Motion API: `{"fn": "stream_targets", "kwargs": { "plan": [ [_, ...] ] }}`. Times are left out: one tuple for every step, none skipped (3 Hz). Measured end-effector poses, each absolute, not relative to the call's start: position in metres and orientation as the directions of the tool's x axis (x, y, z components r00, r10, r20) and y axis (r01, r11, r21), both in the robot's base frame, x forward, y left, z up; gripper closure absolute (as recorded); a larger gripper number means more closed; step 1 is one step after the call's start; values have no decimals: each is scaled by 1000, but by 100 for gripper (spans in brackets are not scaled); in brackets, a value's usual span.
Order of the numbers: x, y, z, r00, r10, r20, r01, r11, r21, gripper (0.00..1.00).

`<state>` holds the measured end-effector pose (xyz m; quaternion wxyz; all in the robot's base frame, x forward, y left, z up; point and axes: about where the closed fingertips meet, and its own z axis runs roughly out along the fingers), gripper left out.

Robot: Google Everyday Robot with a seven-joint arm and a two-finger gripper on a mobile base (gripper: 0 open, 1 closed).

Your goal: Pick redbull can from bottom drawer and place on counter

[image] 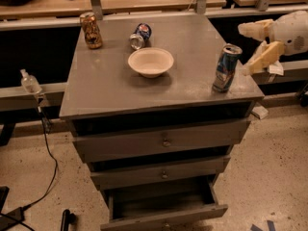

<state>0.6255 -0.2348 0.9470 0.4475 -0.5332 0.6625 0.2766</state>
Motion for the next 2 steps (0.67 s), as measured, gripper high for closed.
{"fn": "stream_targets", "kwargs": {
  "plan": [
    [614, -250, 960, 80, -427, -901, -941, 265, -210, 0],
    [616, -247, 959, 81, -430, -899, -942, 262, -210, 0]
  ]
}}
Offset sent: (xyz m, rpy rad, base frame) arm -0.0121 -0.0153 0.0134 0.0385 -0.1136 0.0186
